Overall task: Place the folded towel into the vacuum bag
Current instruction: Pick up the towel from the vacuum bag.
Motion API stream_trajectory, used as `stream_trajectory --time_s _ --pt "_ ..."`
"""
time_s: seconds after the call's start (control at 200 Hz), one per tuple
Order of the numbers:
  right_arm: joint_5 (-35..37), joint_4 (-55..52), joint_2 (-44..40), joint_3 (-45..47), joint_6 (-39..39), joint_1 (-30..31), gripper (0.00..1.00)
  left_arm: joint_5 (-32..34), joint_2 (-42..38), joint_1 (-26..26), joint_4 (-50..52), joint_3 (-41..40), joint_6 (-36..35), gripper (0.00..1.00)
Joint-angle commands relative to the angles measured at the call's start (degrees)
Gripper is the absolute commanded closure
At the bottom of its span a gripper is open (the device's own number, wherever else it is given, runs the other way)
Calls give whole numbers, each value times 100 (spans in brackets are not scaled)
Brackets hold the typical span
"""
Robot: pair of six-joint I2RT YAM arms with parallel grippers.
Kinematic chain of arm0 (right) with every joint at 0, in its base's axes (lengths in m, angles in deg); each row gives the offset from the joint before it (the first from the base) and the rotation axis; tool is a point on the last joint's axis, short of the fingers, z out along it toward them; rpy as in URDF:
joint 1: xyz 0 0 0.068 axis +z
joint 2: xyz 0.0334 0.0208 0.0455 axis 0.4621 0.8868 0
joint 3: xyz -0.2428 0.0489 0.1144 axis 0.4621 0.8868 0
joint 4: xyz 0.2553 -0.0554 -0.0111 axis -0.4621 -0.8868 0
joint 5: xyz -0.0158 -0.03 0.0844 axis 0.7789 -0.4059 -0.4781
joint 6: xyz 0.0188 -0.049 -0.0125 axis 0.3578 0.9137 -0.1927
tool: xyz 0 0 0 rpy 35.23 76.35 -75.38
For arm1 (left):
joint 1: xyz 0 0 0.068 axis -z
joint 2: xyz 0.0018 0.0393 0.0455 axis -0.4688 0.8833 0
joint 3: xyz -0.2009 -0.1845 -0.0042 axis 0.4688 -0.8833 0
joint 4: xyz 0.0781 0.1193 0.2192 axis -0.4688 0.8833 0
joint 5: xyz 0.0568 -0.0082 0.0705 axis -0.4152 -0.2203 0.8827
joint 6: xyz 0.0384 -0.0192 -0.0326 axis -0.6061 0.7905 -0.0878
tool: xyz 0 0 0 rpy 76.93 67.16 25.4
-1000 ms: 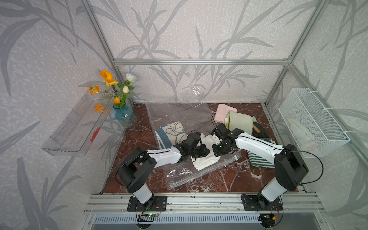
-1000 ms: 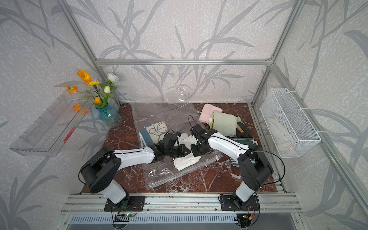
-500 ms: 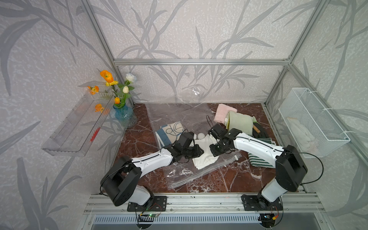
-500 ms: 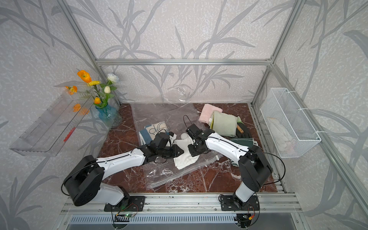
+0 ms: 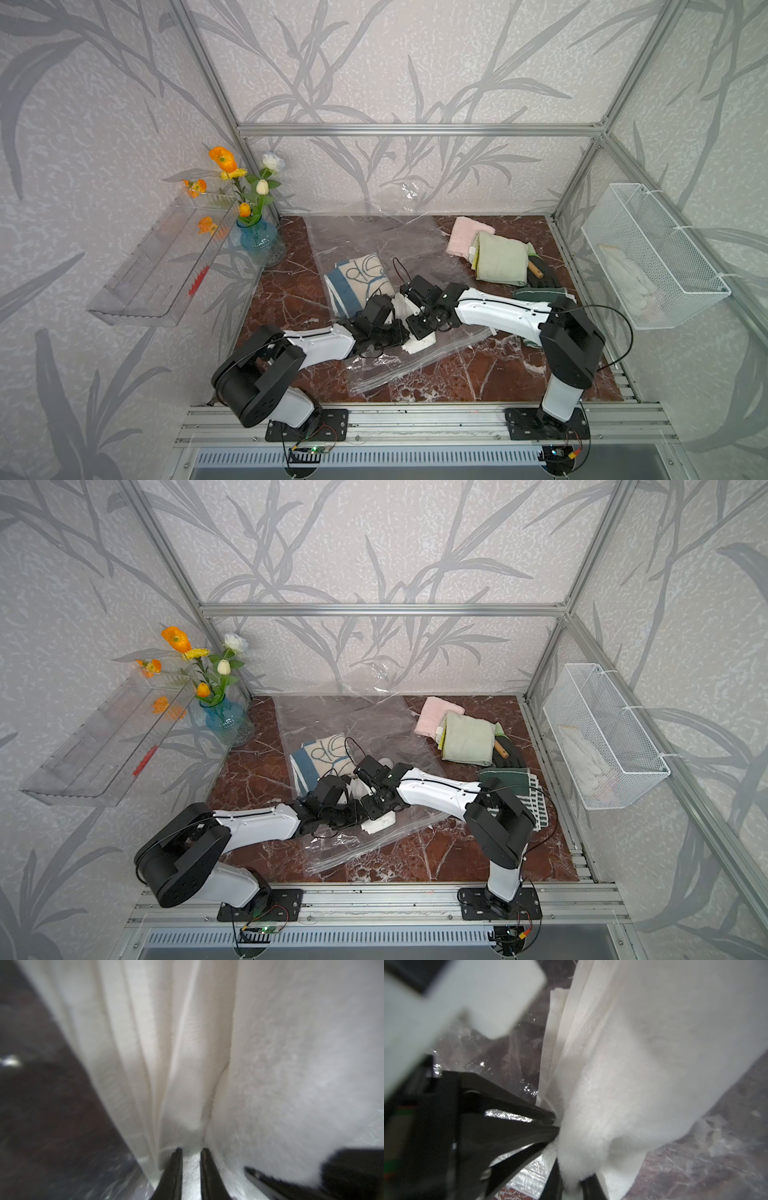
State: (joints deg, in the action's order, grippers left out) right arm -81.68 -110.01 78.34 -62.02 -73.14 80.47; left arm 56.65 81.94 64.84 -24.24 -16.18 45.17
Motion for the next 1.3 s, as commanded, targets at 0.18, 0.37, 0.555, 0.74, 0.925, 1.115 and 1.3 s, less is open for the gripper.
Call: stream_trajectory --time_s 0.18,0.37,0.555,0.74,0.925,1.115,1.3 --pt "941 -808 833 -500 212 375 21 958 -2239 -925 3335 545 -692 81" --pt "1174 -1322 1561 -940 402 427 10 808 -2410 -1218 3510 741 -785 81" --pt "929 -1400 2062 -1164 572 205 32 391 -2204 -1218 3112 765 -914 81" --pt "916 -1188 2005 -1506 1204 -438 73 304 -2010 -1208 3138 953 -1071 79" --pt "1471 -1350 2051 -2195 1711 -769 100 219 -1836 -1084 3069 1083 -1201 75" --pt "1155 -1349 748 -2159 1636 -1151 100 568 -1554 -382 3028 1336 -1506 58" --pt "-499 -867 -1268 -673 699 -2174 100 1165 -390 770 3050 2042 -1969 37"
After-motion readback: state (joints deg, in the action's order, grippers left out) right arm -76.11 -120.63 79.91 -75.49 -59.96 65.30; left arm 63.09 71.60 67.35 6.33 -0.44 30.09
